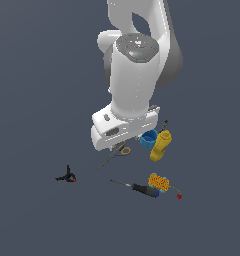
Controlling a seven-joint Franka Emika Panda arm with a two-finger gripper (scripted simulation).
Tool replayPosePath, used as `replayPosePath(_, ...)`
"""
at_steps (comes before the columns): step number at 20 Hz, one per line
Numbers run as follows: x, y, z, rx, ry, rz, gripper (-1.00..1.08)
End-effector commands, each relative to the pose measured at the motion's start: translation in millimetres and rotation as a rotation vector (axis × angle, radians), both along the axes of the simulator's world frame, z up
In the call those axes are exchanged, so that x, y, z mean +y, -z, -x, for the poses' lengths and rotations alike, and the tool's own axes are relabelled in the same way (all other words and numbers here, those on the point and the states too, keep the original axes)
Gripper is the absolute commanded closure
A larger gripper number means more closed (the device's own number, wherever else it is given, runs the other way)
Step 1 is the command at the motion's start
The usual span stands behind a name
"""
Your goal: Pick up a designated object from a clutter of objects.
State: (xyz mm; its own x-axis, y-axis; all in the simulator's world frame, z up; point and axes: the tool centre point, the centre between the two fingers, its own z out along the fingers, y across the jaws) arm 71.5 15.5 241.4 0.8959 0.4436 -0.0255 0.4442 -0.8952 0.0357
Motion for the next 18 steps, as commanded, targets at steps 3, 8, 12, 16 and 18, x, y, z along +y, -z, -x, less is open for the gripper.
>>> replayPosePath(3,6,24,-18,0.005,-0.136,0.000,-0.92)
replayPosePath(8,13,53,-35,0.010,-0.284,-0.003,-0.92)
replayPosePath(12,19,77,-48,0.013,-0.402,-0.009,-0.92)
replayPosePath(16,25,102,-59,0.015,-0.518,-0.016,-0.92)
replayPosePath(18,28,115,-64,0.015,-0.576,-0.020,-0.92)
